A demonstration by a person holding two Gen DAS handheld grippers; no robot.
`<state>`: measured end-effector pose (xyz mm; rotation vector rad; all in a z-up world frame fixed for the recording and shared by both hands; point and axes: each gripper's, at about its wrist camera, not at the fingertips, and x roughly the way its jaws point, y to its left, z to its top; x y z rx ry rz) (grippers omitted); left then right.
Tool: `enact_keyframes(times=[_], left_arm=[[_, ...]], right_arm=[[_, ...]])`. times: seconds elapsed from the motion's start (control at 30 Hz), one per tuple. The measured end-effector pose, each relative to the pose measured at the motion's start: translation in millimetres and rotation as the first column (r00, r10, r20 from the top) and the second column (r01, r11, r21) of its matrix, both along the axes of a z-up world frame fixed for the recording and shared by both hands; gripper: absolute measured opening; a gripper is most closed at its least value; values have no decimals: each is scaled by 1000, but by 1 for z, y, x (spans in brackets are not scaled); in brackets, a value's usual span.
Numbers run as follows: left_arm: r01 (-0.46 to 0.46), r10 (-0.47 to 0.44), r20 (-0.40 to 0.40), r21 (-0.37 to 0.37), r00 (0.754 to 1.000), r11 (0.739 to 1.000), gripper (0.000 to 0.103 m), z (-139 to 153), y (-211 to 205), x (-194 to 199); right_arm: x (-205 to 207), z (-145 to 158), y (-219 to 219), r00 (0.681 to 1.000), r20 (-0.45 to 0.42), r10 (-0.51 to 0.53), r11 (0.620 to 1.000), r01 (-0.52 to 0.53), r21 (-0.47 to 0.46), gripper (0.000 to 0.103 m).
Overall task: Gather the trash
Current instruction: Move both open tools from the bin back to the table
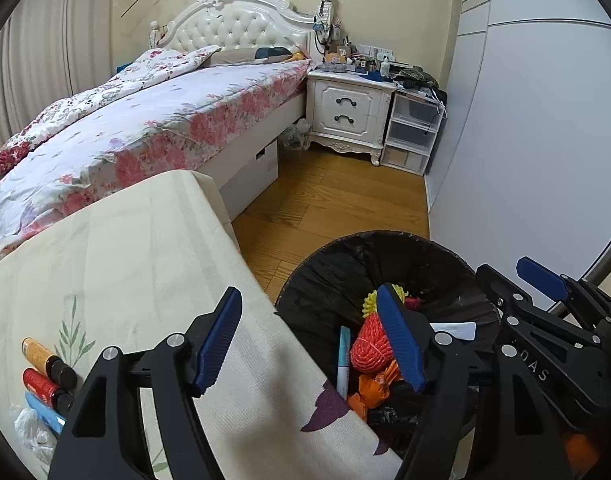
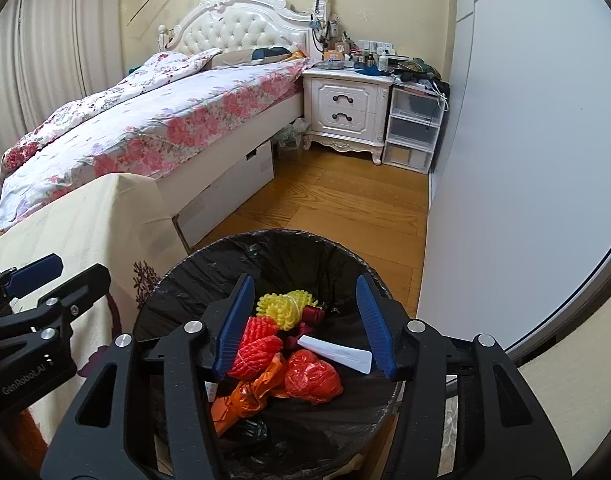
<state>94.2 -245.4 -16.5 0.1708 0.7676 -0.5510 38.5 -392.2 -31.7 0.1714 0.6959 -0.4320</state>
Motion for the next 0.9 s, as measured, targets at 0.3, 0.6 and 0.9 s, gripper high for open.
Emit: enact_keyframes(times=[0.3,0.6,0.9], left_arm=[[-99,99,15,2,995,995,71,14,52,-11],[-226,226,9,19,974,974,71,14,119,-22],[-342,342,-9,29,940,939,71,7,181,-30]], right_arm=[[2,8,29,998,7,70,997,-70,9,53],[10,7,78,982,-16,187,982,-187,20,53],[13,5,137,949,-43,312,950,-312,9,53]])
